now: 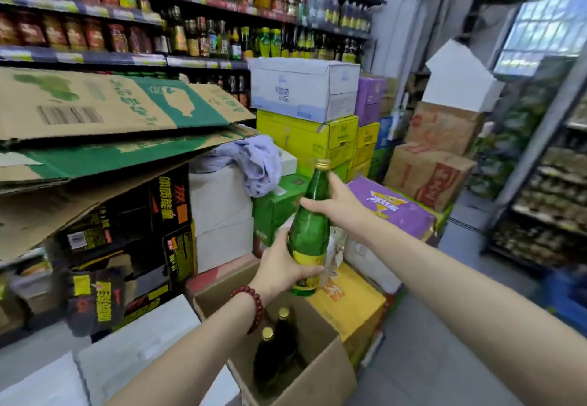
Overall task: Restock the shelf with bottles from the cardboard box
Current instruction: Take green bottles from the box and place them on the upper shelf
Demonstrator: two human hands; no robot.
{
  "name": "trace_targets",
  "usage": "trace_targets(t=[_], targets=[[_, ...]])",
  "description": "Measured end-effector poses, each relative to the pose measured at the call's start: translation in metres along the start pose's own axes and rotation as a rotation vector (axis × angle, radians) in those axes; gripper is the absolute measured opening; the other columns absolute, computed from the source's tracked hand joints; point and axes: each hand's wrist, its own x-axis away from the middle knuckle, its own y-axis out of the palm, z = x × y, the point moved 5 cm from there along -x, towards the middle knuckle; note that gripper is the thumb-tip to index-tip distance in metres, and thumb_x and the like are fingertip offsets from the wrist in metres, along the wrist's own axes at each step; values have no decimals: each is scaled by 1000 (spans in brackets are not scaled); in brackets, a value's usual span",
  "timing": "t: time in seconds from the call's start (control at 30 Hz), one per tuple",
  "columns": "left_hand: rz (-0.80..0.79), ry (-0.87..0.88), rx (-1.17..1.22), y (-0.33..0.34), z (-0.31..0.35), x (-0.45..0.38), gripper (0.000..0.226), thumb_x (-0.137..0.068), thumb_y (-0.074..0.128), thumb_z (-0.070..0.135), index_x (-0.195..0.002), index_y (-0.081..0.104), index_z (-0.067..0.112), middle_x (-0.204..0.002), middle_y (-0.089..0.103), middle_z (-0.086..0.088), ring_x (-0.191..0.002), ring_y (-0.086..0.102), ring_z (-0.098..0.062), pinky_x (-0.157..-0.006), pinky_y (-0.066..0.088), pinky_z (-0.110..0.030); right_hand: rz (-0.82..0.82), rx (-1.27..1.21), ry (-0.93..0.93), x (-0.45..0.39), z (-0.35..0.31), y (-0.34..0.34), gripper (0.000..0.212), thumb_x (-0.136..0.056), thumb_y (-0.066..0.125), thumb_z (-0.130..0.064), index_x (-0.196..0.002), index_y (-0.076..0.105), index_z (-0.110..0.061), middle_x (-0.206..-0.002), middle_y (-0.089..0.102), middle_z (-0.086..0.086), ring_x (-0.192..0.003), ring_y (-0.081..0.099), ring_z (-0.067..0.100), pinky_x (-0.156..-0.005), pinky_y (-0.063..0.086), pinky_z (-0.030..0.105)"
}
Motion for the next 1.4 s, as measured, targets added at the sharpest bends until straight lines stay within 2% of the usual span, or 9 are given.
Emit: trace_targets(t=[0.13, 0.27, 0.37, 0.5, 0.63, 0.73, 0.9, 1.13, 1.4], targets=[[-222, 100, 87, 30, 36, 15, 86, -48, 89, 45, -121, 44, 35, -107, 59, 19, -105, 58, -3, -86, 44, -22, 178, 41, 8, 49, -7, -38, 39, -83, 70, -4, -113, 48, -18, -116, 65, 0, -90, 66, -2, -82, 57, 26], [-367, 168, 203, 69, 78, 45, 79, -52, 91, 34, -118, 49, 29, -111, 66, 10, -104, 63, -5, -88, 52, -28, 346, 223, 69, 109, -29, -80, 57, -80, 76, -23, -128, 45, -20, -127, 59, 6, -117, 58, 22, -97, 51, 47], [-472, 230, 267, 100, 116, 73, 74, -56, 90, 24, -118, 51, 23, -111, 66, 8, -102, 63, -2, -88, 52, -27, 519, 264, 75, 160, -49, -109, 68, -79, 77, -27, -134, 39, -21, -130, 57, 2, -117, 57, 21, -98, 49, 48], [-592, 317, 282, 137, 171, 121, 75, -57, 89, 24, -119, 47, 21, -115, 63, 4, -108, 61, -11, -91, 50, -31, 741, 361, 104, 234, -76, -142, 57, -83, 72, -34, -130, 42, -21, -137, 51, 4, -124, 51, 24, -101, 47, 47], [-714, 412, 268, 157, 222, 192, 66, -58, 88, 33, -107, 44, 33, -99, 61, 19, -93, 59, -2, -71, 45, -14, 946, 495, 113, 321, -107, -165, 78, -85, 67, -42, -148, 28, -17, -153, 33, 2, -141, 31, 25, -111, 36, 46], [-832, 437, 298, 165, 250, 249, 74, -54, 88, 43, -113, 46, 30, -107, 63, 15, -102, 61, -7, -84, 52, -27, 1028, 539, 138, 385, -130, -171, 79, -86, 65, -44, -149, 26, -18, -155, 30, 2, -142, 29, 25, -109, 34, 43], [-927, 506, 353, 161, 290, 332, 86, -45, 83, 57, -118, 47, 30, -115, 65, 12, -106, 62, -7, -94, 52, -36, 1161, 611, 146, 478, -171, -162, 78, -86, 65, -44, -149, 27, -17, -153, 35, 3, -138, 35, 23, -105, 37, 38], [-1112, 633, 387, 129, 321, 425, 73, -52, 83, 59, -112, 46, 40, -108, 61, 22, -98, 59, 4, -70, 45, -12, 1348, 681, 220, 577, -223, -116, 66, -83, 67, -46, -138, 42, -20, -138, 51, 3, -128, 47, 27, -100, 46, 50], [-1410, 776, 405, 84, 314, 546, 79, -59, 85, 52, -125, 43, 35, -119, 59, 13, -111, 58, -9, -95, 50, -34, 1583, 770, 271, 690, -263, -17, 41, -84, 69, -34, -118, 48, -24, -99, 61, -14, -96, 60, 10, -81, 52, 34]])
